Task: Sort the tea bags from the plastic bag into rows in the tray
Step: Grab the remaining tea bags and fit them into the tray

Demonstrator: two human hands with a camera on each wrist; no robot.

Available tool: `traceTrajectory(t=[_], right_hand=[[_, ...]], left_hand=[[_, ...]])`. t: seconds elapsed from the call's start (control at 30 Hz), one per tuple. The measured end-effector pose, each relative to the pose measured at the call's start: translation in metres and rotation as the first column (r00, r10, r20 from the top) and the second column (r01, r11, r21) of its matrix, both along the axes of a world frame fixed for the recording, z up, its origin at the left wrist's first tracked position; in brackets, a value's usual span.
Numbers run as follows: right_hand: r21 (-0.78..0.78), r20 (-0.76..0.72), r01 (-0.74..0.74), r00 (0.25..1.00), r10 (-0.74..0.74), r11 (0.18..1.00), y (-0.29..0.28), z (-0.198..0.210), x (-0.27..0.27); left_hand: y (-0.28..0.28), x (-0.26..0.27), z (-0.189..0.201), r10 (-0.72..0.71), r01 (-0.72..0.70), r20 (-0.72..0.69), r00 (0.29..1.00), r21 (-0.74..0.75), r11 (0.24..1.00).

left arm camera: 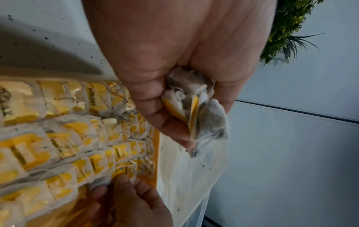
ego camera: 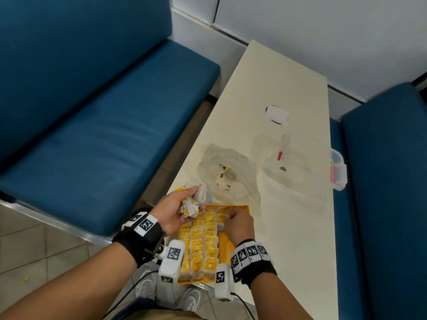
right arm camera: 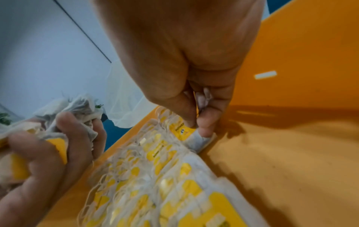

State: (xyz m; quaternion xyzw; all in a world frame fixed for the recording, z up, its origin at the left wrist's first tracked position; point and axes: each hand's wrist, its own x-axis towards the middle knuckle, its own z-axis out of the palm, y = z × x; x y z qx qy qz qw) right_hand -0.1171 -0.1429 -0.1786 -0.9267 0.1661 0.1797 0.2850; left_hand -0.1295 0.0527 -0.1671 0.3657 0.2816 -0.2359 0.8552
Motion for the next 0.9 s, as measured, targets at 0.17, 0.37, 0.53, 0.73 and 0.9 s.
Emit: traceTrajectory(t=[0.17,0.37,0.53,0.73,0.9], right_hand=[[0.024,0.013,0.020,1.000,-0.020,1.000,0.005,-0.003,0.003],[-0.002,-0.039,-0.023,0.999,0.023,1.000,0.004,0.003,0.006],[0.099,0.154,-0.072,0.986,0.057,0.992,-0.003,0.038,0.006],[0.427,0.334,-0.204,0.941,0.056,0.881,0.007,0.079,0.004],[0.221,0.507,-0.554,0.768,0.391,0.803,0.019,0.085,-0.017]], left_hand=[[0.004,0.003,0.001,0.000,0.000,-0.007,1.000,0.006,1.000],[0.005,0.003,0.004,-0.014,0.014,-0.008,1.000,0.023,1.000],[0.004,-0.001,0.008,-0.064,0.064,0.002,0.998,0.005,0.998],[-0.006,-0.003,0.013,-0.074,0.074,0.008,0.997,-0.038,0.996],[-0.012,0.000,0.015,0.019,-0.018,0.005,1.000,-0.024,1.000]])
